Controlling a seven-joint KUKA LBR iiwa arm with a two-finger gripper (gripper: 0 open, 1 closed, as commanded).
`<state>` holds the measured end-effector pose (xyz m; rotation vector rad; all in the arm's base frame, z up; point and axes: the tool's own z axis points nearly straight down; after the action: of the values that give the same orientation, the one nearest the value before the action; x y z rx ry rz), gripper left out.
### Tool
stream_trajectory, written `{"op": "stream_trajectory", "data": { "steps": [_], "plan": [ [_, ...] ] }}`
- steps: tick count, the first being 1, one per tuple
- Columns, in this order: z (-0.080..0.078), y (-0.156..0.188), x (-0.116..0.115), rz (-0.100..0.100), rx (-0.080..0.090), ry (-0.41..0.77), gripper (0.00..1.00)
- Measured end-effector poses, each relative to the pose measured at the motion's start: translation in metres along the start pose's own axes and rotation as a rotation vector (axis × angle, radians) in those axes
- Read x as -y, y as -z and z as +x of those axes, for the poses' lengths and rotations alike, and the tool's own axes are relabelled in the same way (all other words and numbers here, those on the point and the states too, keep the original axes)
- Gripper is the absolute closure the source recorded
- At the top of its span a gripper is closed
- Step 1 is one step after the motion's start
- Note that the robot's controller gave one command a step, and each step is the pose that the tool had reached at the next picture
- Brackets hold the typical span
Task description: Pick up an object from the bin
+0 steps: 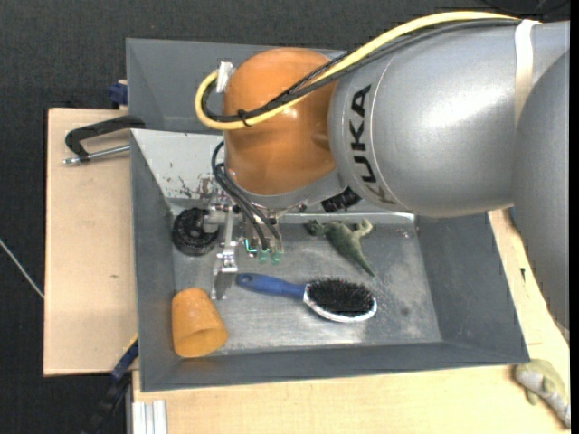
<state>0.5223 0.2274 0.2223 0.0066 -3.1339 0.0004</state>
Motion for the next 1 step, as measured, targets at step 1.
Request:
{"op": "stream_trajectory", "data": {
  "steps": [1],
  "plan": [
    [0.0123, -0.1060, 0.0057, 0.015, 0.011, 0.163, 0.00]
  ]
}}
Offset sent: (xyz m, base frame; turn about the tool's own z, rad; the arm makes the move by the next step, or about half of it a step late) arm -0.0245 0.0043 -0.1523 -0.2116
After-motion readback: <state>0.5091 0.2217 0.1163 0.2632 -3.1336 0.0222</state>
